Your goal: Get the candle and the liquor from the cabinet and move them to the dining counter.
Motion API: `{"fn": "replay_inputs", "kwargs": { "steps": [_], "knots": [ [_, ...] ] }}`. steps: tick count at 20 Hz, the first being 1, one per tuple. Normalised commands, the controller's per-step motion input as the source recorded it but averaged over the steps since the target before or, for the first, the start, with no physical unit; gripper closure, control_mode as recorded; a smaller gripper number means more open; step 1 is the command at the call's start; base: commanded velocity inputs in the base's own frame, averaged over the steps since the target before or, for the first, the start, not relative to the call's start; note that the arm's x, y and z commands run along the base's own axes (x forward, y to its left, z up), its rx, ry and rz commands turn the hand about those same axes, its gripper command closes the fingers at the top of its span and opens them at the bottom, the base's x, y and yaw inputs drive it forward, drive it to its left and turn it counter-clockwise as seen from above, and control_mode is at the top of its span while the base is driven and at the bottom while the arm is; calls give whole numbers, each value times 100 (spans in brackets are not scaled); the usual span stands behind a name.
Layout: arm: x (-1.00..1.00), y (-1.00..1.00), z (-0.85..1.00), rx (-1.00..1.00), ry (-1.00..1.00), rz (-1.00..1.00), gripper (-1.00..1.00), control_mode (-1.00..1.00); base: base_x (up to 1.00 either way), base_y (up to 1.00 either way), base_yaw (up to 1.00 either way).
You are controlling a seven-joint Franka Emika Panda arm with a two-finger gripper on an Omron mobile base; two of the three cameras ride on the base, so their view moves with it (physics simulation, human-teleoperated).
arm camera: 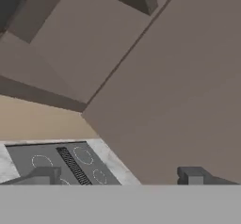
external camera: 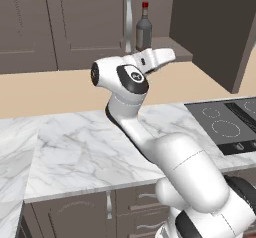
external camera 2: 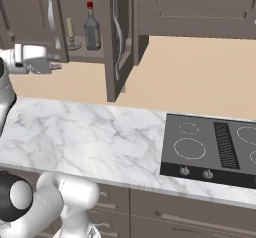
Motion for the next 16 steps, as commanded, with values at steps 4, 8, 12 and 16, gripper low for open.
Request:
{"fn": "replay_inputs", "kwargs": {
  "steps": [4,8,12,16],
  "knots": [
    [0,70,0,2,-34,34,-100,-100,0,0,0],
    [8,66,2,4,-24,38,-100,-100,0,0,0],
    [26,38,20,6,-15,37,-100,-100,0,0,0],
    [33,15,40,8,-10,29,-100,-100,0,0,0]
  ]
}}
